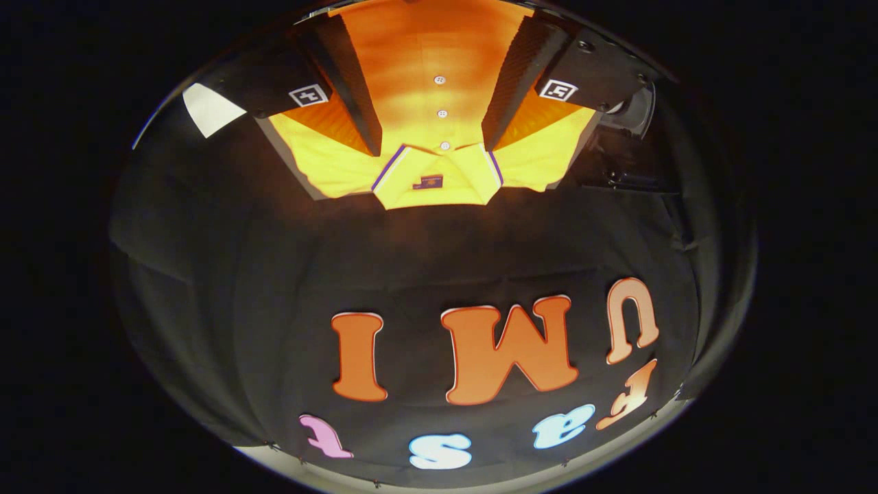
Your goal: Put the clothes into the washing machine and then close the washing machine lid.
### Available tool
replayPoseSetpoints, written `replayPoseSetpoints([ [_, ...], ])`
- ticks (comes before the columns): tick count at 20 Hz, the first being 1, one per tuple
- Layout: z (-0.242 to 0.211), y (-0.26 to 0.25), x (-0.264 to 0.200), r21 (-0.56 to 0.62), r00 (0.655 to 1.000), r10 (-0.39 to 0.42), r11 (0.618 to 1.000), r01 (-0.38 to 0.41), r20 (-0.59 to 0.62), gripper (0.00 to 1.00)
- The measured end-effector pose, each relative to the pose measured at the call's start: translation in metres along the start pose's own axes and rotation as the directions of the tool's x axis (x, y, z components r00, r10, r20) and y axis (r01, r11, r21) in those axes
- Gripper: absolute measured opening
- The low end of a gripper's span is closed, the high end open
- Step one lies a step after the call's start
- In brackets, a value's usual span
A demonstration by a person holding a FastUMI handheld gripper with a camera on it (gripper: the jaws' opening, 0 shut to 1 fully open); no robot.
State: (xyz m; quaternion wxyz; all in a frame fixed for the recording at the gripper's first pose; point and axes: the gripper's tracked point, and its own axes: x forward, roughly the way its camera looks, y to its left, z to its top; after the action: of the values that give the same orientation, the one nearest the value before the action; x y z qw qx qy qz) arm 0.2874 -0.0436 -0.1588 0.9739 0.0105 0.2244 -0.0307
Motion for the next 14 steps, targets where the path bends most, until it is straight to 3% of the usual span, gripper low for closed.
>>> replayPoseSetpoints([
  [4, -0.023, -0.001, 0.019, -0.041, 0.994, -0.032, 0.999, 0.028, -0.107, 0.96],
  [14, -0.043, 0.001, 0.032, -0.01, 0.964, -0.042, 0.999, 0.04, -0.262, 0.96],
])
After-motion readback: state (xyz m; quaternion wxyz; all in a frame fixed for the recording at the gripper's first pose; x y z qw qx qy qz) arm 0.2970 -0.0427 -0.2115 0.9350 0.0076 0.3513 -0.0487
